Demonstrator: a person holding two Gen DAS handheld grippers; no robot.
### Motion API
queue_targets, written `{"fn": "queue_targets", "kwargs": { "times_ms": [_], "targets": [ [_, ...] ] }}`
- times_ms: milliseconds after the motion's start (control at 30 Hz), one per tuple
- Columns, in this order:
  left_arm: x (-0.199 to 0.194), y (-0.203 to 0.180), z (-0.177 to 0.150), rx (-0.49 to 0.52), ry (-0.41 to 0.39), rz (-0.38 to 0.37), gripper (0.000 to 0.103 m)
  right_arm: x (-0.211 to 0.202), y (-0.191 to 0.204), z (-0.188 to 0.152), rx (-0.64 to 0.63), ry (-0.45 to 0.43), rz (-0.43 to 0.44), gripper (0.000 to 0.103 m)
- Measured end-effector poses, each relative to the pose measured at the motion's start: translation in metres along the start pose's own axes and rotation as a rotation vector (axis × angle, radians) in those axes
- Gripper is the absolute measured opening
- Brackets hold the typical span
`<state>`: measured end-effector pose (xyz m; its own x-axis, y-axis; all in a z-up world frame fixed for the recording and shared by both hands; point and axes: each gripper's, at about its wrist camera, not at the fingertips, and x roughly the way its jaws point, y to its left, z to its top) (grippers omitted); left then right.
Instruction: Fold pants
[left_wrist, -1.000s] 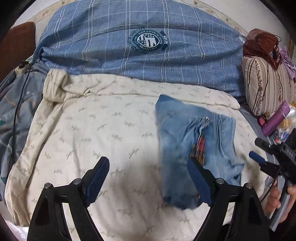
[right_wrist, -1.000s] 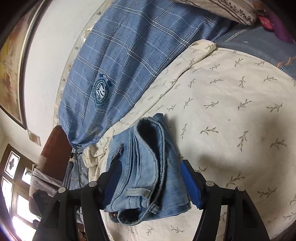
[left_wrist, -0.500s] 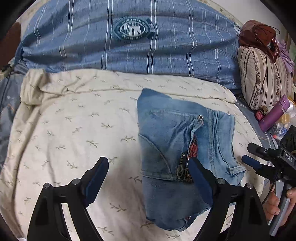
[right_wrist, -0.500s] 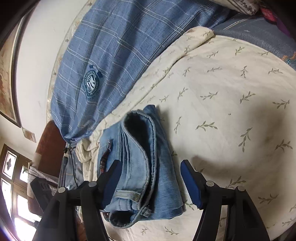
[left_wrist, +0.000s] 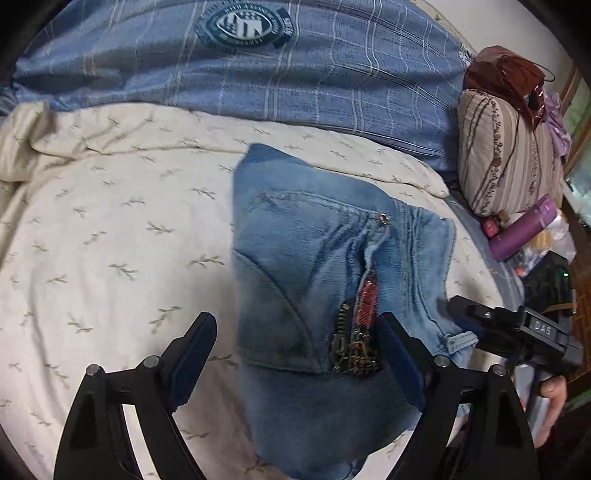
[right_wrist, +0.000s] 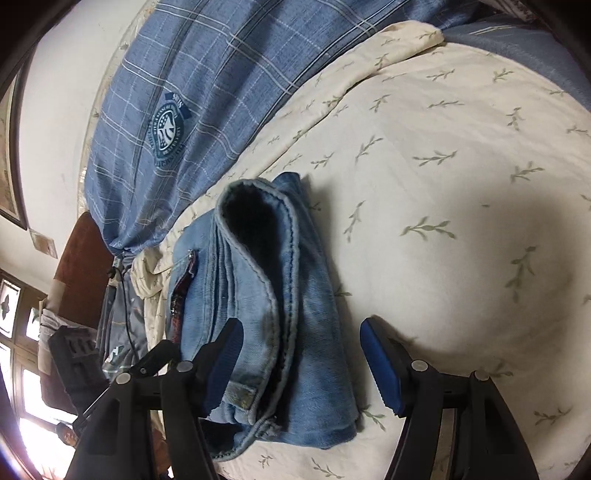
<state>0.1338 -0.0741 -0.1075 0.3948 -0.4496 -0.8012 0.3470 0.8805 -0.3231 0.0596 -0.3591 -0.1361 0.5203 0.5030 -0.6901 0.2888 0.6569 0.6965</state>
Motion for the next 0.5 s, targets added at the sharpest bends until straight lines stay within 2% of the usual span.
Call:
{"fn": "queue_targets", "kwargs": {
  "times_ms": [100, 267, 333, 500],
  "targets": [
    [0.012, -0.006, -0.002, 0.027, 0.036, -0.026, 0.088, 0.008, 0.002, 0.001, -0.009, 0.015, 0.031, 0.070],
    [0.018, -0.007, -0.004, 0.044, 0.022, -0.045, 0.088, 0.016, 0.006, 0.001, -0.015, 0.027, 0.062, 0.071],
    [0.018, -0.006, -0.002, 0.034, 0.023, -0.057, 0.085, 0.018, 0.010, 0.001, -0.027, 0.031, 0.063, 0.068],
    [0.014, -0.009, -0.003, 0.056, 0.007, -0.053, 0.079, 0.019, 0.021, -0.004, -0.084, 0.028, 0.031, 0.049]
  ]
}}
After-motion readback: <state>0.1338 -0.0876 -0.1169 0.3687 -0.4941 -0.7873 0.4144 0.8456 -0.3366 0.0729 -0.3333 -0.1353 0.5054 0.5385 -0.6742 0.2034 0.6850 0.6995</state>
